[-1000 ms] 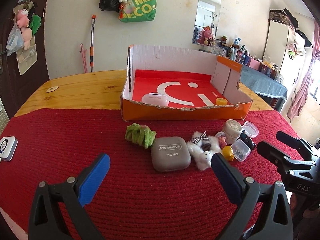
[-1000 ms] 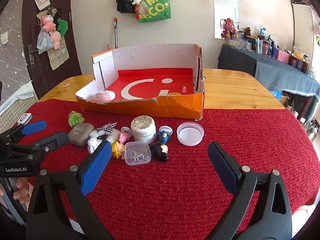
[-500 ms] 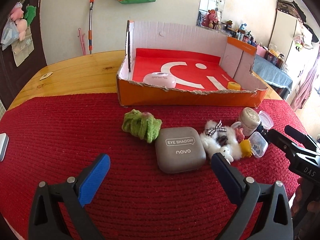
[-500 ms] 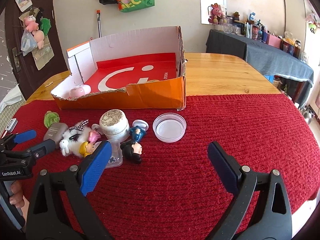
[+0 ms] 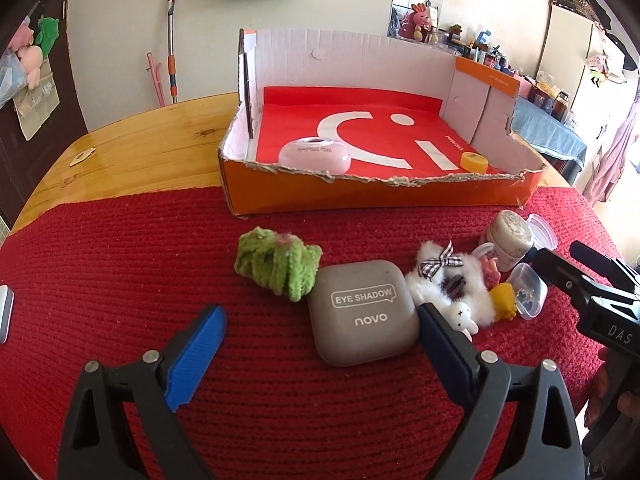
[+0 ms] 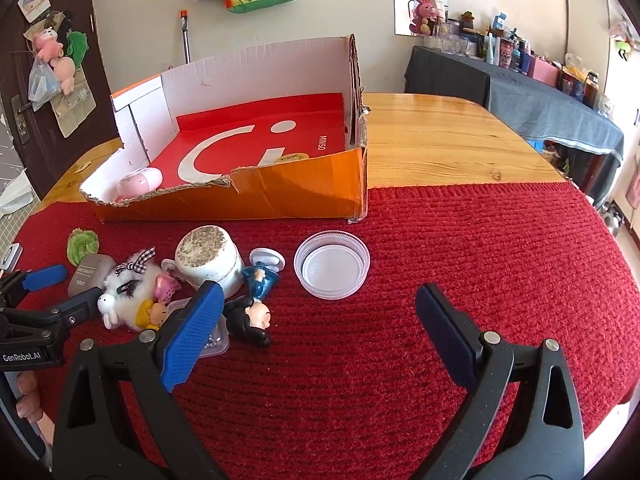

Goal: Organize objects
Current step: 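Move the left tool to the grey eye shadow case while the right tool approaches the figurine, then grasp the grey eye shadow case with the left tool while the right tool grasps the figurine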

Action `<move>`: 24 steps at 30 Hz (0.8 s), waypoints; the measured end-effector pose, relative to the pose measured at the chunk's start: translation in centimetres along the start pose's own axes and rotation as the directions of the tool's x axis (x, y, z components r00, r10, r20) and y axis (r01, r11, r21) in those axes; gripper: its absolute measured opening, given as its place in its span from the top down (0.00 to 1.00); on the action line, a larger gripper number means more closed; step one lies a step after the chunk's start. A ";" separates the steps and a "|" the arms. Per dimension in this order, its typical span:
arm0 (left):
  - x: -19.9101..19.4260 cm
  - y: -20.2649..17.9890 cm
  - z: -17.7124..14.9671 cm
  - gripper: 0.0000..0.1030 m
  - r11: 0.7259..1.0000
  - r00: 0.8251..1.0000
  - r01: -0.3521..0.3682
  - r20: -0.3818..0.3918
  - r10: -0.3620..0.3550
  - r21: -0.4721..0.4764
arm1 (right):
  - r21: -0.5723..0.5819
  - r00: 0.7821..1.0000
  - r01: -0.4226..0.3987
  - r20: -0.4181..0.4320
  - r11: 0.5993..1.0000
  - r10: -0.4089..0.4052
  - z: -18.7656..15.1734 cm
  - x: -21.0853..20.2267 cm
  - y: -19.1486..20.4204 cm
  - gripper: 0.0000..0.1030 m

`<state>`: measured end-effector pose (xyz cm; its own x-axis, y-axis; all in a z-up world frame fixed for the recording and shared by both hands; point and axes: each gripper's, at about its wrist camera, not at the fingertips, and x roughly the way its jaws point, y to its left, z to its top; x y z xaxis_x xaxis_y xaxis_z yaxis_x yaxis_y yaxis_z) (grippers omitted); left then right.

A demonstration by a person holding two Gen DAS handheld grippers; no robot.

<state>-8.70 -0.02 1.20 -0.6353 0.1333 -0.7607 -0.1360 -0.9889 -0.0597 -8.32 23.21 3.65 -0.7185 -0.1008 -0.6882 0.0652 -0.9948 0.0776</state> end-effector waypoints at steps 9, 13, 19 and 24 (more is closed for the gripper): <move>-0.4 0.1 -0.2 0.24 0.999 0.999 0.029 0.017 -0.030 0.015 | -0.003 1.000 -0.021 -0.003 1.000 0.021 -0.3 -0.3 -0.5 0.06; -0.6 -0.1 -0.3 0.36 0.998 0.998 0.055 0.024 -0.056 0.027 | -0.028 0.999 -0.045 0.002 0.999 0.045 -0.5 -0.6 -0.2 0.15; -0.9 -0.5 -0.4 0.47 0.996 0.996 0.085 0.029 -0.086 0.038 | -0.076 0.995 -0.101 -0.004 0.992 0.101 -0.7 -0.8 0.9 0.45; -1.0 -0.4 -0.6 0.47 0.995 0.995 0.094 0.031 -0.095 0.031 | -0.110 0.992 -0.125 -0.023 0.986 0.123 -1.3 -0.5 1.7 0.68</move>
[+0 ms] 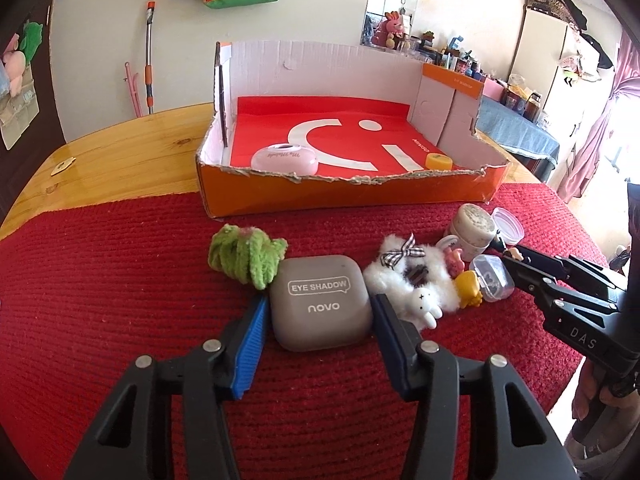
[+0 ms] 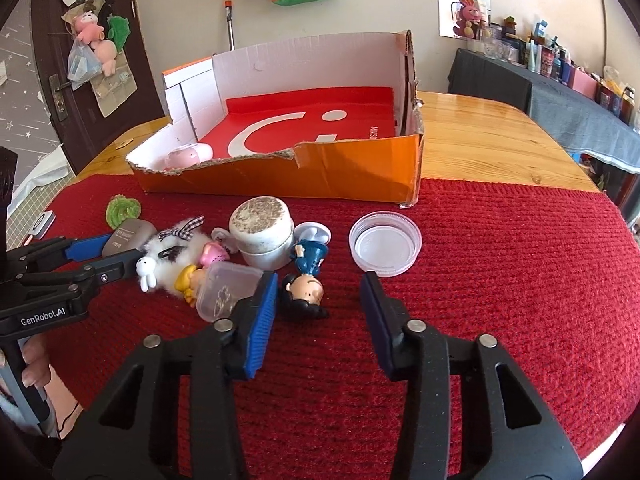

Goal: Organize objects
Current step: 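Grasp the grey eye shadow case with the left tool while the right tool grasps the figurine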

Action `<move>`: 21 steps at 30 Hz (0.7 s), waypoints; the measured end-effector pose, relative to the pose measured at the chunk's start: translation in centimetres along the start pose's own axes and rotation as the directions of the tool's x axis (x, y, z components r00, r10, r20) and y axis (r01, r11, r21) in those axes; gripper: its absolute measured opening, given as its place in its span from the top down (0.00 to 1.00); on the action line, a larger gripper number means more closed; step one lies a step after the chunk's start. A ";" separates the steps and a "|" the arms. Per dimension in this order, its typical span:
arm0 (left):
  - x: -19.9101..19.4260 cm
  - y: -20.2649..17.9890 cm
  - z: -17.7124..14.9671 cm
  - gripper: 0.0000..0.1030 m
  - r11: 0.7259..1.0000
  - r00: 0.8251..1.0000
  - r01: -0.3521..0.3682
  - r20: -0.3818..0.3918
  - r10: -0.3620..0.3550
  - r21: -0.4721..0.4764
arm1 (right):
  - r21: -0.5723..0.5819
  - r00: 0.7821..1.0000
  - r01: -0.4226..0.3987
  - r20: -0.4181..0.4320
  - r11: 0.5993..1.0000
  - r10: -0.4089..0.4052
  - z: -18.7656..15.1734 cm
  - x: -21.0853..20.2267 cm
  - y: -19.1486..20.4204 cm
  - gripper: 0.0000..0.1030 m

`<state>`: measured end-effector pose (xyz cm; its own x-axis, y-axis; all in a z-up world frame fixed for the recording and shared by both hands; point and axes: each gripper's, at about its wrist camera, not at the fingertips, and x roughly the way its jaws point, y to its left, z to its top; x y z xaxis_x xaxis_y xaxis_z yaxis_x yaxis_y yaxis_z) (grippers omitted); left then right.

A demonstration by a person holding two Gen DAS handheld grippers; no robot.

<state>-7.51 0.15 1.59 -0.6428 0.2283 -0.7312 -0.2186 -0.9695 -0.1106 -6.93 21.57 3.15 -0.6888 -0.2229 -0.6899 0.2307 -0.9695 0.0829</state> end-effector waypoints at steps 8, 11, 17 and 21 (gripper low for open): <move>-0.9 0.2 -1.0 0.47 1.000 1.000 0.008 0.003 -0.008 -0.007 | -0.017 1.000 -0.018 0.015 1.000 0.019 -0.8 -0.9 0.0 0.75; -1.2 0.2 -1.3 0.47 1.000 1.000 0.004 0.005 -0.004 0.000 | -0.026 1.000 -0.022 0.013 0.999 0.023 -1.1 -1.3 0.2 0.75; -1.5 0.3 -1.8 0.47 1.000 1.000 0.005 0.013 -0.005 0.000 | -0.026 0.999 -0.032 0.022 0.999 0.032 -1.7 -1.8 0.2 0.75; -1.4 0.4 -1.7 0.44 1.000 1.000 0.015 0.016 -0.015 -0.007 | -0.026 0.999 -0.032 0.026 0.999 0.032 -1.7 -1.6 0.2 0.74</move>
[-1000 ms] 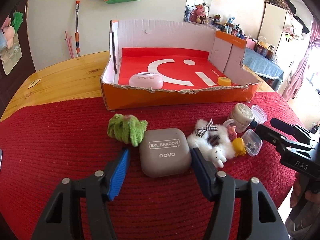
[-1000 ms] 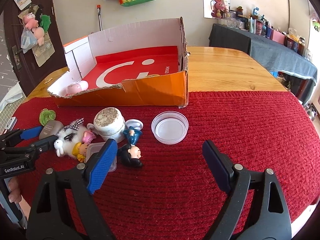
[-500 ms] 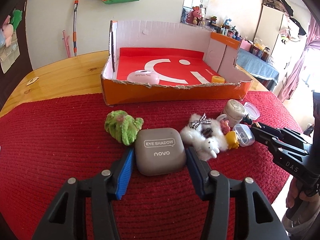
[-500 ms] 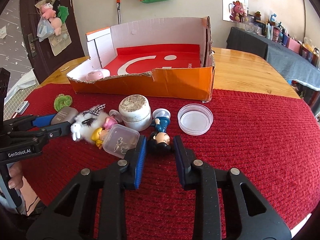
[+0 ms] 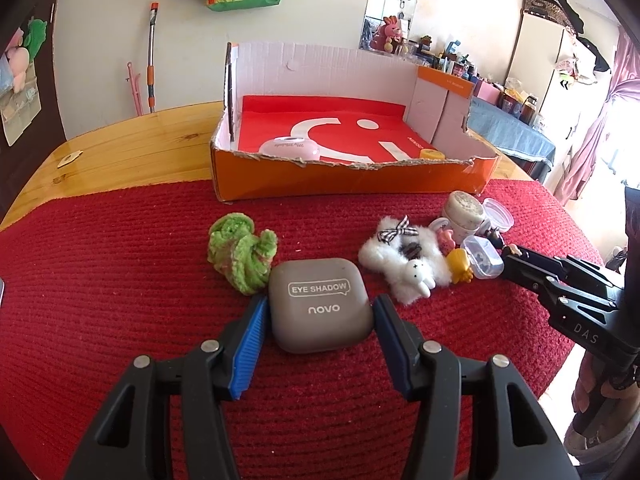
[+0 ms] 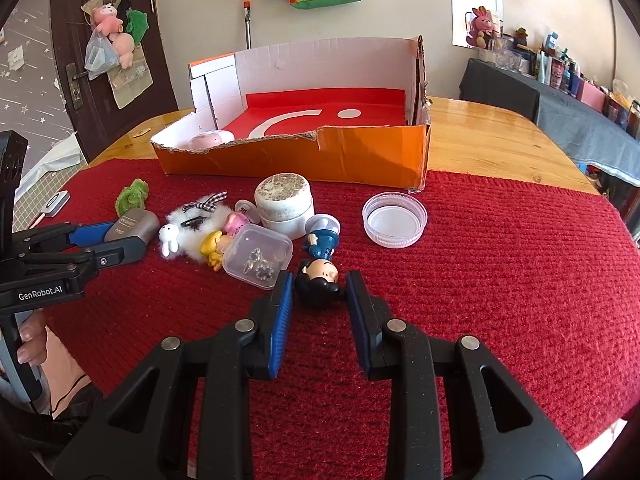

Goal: Organize objects
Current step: 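Grasp the grey eye shadow case with the left tool while the right tool grasps the figurine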

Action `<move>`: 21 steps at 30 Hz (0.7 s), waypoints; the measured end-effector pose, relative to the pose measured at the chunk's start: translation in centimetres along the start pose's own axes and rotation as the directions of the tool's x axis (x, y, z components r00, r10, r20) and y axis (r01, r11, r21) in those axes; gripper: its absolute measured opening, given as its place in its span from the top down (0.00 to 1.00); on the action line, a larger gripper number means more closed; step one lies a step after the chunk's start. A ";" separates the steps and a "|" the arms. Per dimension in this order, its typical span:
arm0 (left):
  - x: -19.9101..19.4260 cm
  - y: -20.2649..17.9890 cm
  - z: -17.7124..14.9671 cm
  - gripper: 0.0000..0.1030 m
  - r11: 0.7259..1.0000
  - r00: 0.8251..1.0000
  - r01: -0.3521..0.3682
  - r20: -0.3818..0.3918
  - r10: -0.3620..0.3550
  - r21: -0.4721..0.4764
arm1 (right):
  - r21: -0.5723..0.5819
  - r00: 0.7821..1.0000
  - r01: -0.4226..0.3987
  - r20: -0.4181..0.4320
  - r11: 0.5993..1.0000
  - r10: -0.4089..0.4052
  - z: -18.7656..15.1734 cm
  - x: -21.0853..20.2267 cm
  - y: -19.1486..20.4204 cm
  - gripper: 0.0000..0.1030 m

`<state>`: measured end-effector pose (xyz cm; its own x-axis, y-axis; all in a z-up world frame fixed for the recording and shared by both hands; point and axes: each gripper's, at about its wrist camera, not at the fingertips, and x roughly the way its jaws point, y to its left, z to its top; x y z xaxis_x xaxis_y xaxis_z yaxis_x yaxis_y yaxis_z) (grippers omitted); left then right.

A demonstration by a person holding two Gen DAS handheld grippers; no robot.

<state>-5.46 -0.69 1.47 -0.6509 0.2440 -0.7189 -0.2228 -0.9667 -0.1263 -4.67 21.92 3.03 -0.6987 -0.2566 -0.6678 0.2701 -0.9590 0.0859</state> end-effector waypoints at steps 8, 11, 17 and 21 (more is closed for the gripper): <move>0.5 -0.1 0.5 0.39 1.000 1.000 0.003 0.000 -0.003 -0.002 | -0.006 1.000 0.003 -0.011 1.000 -0.003 1.0 0.8 0.0 0.74; 0.8 -0.1 0.7 0.39 1.000 1.000 0.001 0.000 -0.001 0.002 | -0.004 1.000 0.008 -0.015 1.000 -0.008 1.2 1.1 0.0 0.74; 1.3 -0.4 0.9 0.39 1.000 1.000 -0.002 0.010 0.002 0.012 | -0.012 1.000 0.026 -0.014 1.000 -0.026 1.5 1.7 0.1 0.74; 1.4 -0.8 0.7 0.39 0.999 1.000 -0.023 0.013 0.022 0.034 | -0.017 0.999 0.031 -0.008 0.999 -0.031 1.5 2.0 0.2 0.74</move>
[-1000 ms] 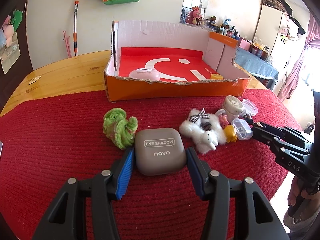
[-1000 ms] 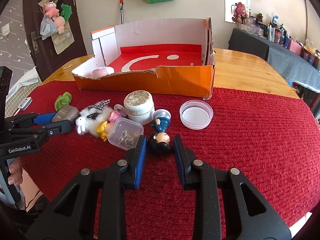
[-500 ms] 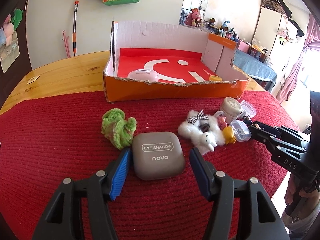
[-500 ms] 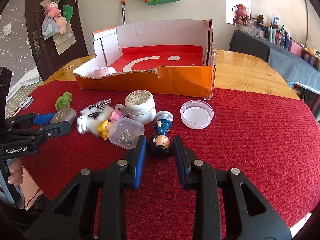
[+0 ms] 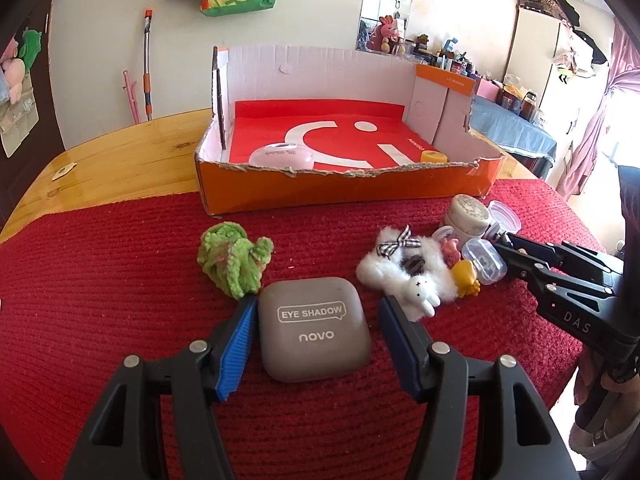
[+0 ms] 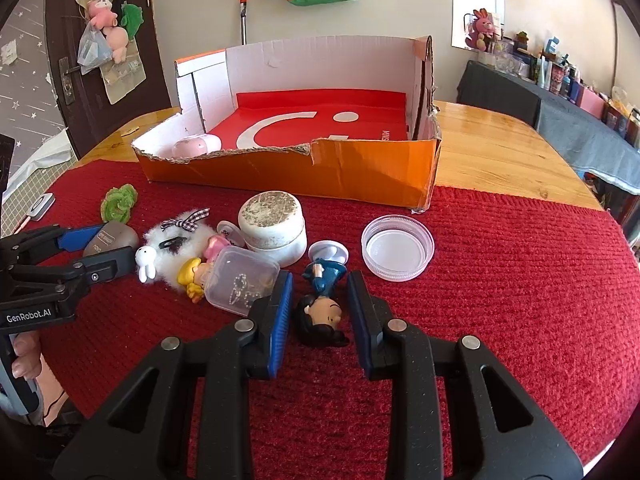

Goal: Organize objects
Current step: 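Grasp the grey eye shadow case with the left tool while the right tool grasps the figurine, then carry the case and figurine into the box and open both tools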

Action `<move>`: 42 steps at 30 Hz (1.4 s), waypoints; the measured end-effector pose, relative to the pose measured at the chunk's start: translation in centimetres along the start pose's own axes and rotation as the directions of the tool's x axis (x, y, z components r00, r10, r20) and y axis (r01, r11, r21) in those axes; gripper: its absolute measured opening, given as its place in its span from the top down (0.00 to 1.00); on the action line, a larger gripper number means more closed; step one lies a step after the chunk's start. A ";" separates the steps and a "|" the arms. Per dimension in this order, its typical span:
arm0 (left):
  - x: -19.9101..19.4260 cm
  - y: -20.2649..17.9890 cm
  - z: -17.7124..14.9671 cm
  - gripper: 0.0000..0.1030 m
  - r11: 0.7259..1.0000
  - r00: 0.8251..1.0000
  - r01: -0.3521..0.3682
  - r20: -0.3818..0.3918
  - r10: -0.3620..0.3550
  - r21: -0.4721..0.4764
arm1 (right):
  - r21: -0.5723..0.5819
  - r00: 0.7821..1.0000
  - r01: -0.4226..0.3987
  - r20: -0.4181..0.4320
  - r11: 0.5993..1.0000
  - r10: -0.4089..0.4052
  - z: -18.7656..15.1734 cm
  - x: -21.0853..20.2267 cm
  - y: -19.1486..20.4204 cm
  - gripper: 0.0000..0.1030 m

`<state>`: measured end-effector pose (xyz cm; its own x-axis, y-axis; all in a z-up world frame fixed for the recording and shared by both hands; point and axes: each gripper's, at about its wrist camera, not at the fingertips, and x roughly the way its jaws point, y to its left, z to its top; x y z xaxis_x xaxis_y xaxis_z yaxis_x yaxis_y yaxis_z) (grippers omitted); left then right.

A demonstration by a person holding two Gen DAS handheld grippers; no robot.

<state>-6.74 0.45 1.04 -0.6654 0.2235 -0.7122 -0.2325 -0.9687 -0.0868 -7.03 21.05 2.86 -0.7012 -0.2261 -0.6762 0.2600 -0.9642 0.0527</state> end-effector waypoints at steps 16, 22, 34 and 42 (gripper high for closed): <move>-0.6 0.6 -0.3 0.48 0.999 0.999 0.018 0.030 -0.017 -0.049 | -0.012 0.999 0.009 0.044 1.000 -0.009 -0.6 -0.2 0.2 0.76; -2.0 0.1 -0.1 0.48 0.999 0.997 0.033 0.065 -0.031 -0.032 | -0.028 0.995 0.010 0.101 1.000 -0.007 -0.1 -2.0 0.8 0.77; -3.4 -0.3 0.9 0.48 0.998 0.993 0.057 0.107 -0.055 -0.020 | -0.028 0.992 -0.030 0.125 0.999 0.034 1.3 -3.4 1.1 0.77; -3.7 -0.4 2.6 0.48 0.997 0.990 0.077 0.120 -0.074 -0.016 | -0.024 0.991 -0.051 0.125 0.998 0.053 2.6 -3.4 1.0 0.77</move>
<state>-6.04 0.24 5.51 -0.7267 0.3064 -0.6148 -0.2714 -0.9503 -0.1527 -6.04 20.48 7.12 -0.7641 -0.2926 -0.5749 0.3107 -0.9480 0.0695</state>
